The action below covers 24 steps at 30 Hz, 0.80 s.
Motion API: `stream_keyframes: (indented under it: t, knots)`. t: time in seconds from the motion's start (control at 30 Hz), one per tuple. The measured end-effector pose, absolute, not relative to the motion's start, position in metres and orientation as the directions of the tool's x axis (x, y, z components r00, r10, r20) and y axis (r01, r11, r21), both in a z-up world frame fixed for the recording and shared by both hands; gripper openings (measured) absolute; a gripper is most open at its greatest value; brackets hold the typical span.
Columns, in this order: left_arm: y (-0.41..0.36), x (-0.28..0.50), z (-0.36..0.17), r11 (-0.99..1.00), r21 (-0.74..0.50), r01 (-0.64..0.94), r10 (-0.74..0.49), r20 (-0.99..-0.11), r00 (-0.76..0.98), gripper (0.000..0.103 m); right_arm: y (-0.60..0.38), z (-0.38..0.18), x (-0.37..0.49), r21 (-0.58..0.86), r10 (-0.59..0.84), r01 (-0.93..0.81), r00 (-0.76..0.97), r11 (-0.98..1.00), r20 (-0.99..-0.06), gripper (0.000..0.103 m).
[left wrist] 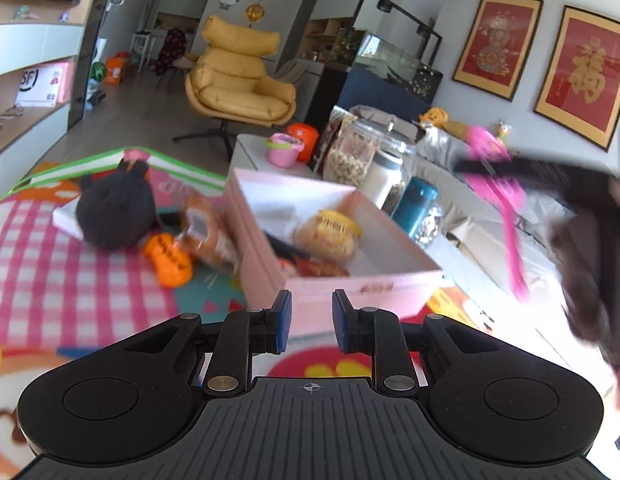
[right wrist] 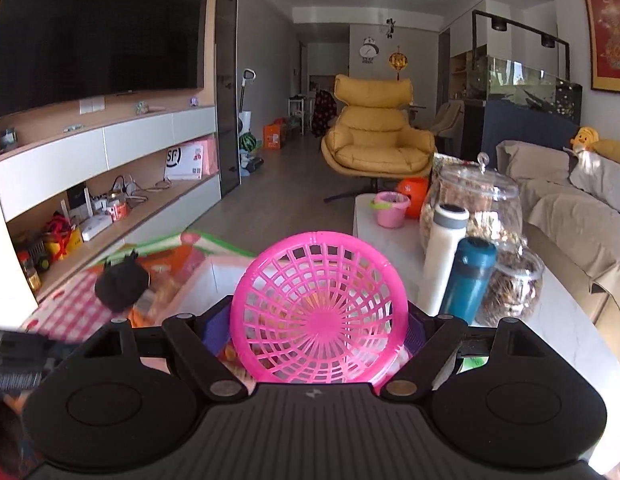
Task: Organize objects
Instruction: 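Lift snack bag with left gripper while right gripper carries strainer to box, then release the pink strainer into the pink box with the right gripper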
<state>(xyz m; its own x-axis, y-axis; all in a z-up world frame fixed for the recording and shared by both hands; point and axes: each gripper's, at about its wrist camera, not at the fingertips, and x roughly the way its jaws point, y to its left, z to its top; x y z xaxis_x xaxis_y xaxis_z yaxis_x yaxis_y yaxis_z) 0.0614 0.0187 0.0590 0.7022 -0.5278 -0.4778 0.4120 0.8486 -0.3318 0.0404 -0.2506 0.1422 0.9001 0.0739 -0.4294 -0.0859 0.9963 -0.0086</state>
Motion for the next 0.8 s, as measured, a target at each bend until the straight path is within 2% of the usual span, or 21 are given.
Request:
stream_keyframes:
  t: [0.1, 0.17, 0.3, 0.4, 0.53, 0.8]
  knots:
    - [0.032, 0.05, 0.049, 0.848, -0.357, 0.392, -0.528, -0.491, 0.693, 0.024, -0.231, 0.143, 0.093, -0.092, 0.056, -0.102, 0.912, 0.991, -0.406, 0.082]
    - [0.04, 0.045, 0.044, 0.853, -0.361, 0.377, -0.518, -0.497, 0.696, 0.024, -0.217, 0.133, 0.122, -0.148, 0.046, -0.119, 0.904, 0.982, -0.425, 0.082]
    - [0.06, 0.043, 0.032, 0.869, -0.379, 0.319, -0.485, -0.519, 0.704, 0.024, -0.203, 0.095, 0.162, -0.124, 0.052, -0.155, 0.804, 0.98, -0.592, 0.083]
    - [0.067, 0.047, 0.023, 0.881, -0.376, 0.287, -0.461, -0.548, 0.698, 0.024, -0.204, 0.072, 0.154, -0.104, 0.032, -0.125, 0.776, 0.987, -0.63, 0.09]
    - [0.067, 0.053, 0.014, 0.884, -0.381, 0.272, -0.456, -0.57, 0.684, 0.024, -0.211, 0.064, 0.12, -0.107, 0.018, -0.106, 0.789, 0.989, -0.615, 0.099]
    - [0.052, 0.069, 0.013, 0.891, -0.376, 0.256, -0.442, -0.582, 0.683, 0.024, -0.213, 0.065, 0.029, -0.117, -0.006, -0.06, 0.868, 0.991, -0.497, 0.103]
